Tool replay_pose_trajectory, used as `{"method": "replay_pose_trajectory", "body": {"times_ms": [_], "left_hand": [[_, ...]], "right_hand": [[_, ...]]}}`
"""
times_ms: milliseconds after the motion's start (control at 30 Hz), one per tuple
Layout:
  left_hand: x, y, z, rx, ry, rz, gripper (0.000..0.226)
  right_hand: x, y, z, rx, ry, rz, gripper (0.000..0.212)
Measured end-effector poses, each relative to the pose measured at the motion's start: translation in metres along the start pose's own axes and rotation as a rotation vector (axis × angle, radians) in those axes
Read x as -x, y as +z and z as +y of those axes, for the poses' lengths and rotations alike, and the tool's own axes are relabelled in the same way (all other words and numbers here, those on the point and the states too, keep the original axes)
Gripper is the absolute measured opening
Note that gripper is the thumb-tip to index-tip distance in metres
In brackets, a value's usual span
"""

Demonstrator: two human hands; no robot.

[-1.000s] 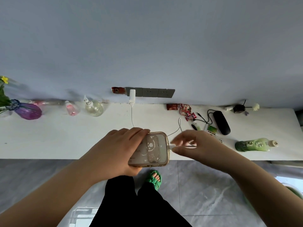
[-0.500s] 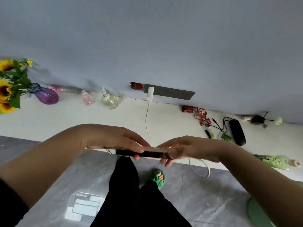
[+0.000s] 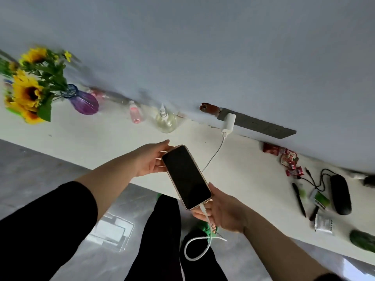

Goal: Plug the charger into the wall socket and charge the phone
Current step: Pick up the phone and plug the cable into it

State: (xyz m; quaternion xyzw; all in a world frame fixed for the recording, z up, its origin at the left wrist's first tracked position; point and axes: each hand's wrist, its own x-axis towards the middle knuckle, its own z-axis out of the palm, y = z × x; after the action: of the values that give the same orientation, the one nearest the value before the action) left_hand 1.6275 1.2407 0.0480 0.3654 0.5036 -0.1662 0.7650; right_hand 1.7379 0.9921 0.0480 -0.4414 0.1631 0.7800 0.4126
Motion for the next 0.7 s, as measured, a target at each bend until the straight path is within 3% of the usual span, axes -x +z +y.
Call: {"method": "replay_pose_trajectory", "body": {"times_ms": [100, 200, 433, 700], "left_hand": [[-0.043, -0.016, -0.006, 0.149, 0.022, 0.091, 0.027], [-0.085, -0.031, -0.008, 0.273, 0.033, 0.168, 0.023], [-0.158, -0.043, -0.007, 0.262, -0.005, 0.212, 0.019], [-0.189, -0.050, -0.019, 0.225, -0.005, 0.308, 0.043]], "right_hand": [[-0.048, 0.000, -0.004, -0.079, -0.013, 0.130, 0.045], [-0.095, -0.002, -0.008, -0.117, -0.024, 0.234, 0.052], [-0.176, -0.015, -0.019, -0.231, -0.066, 0.485, 0.046], [-0.216, -0.019, -0.039, 0.119, -0.017, 0.786, 0.036]]}}
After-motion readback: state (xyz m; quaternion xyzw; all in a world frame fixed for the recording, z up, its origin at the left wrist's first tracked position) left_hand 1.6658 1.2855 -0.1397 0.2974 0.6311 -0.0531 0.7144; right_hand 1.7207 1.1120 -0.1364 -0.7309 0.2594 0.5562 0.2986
